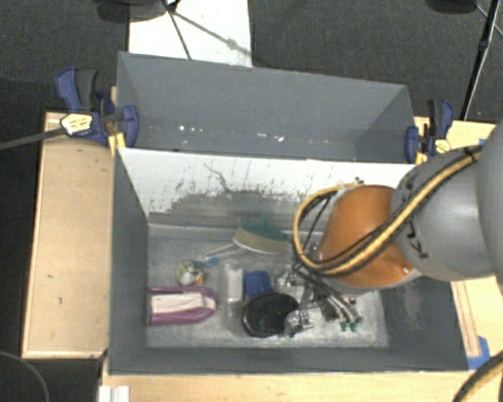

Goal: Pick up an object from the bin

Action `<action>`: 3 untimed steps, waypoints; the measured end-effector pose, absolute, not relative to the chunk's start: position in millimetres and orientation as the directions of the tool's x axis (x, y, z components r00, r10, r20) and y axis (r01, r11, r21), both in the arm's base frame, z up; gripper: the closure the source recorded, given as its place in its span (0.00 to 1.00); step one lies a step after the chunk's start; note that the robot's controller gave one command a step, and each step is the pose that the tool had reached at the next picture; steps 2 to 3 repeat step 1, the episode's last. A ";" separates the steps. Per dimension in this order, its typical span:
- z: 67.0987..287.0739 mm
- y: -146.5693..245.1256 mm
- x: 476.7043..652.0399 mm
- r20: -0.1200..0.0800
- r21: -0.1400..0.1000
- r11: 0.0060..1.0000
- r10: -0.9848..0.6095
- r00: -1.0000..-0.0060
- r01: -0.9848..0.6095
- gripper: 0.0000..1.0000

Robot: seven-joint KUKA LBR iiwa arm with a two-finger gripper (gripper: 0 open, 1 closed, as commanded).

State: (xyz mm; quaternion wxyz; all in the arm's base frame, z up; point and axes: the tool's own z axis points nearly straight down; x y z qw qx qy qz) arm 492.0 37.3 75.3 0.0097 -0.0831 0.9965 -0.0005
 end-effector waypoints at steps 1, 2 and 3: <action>232.7 3.0 490.7 -0.010 -0.003 0.974 -0.227 -0.974 -0.227 1.00; 232.7 3.0 490.7 -0.010 -0.003 0.974 -0.227 -0.974 -0.227 1.00; 232.7 3.0 490.7 -0.010 -0.003 0.974 -0.227 -0.974 -0.227 1.00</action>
Offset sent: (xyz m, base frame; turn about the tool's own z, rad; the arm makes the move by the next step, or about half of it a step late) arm -0.0031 -0.0331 0.1530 -0.0650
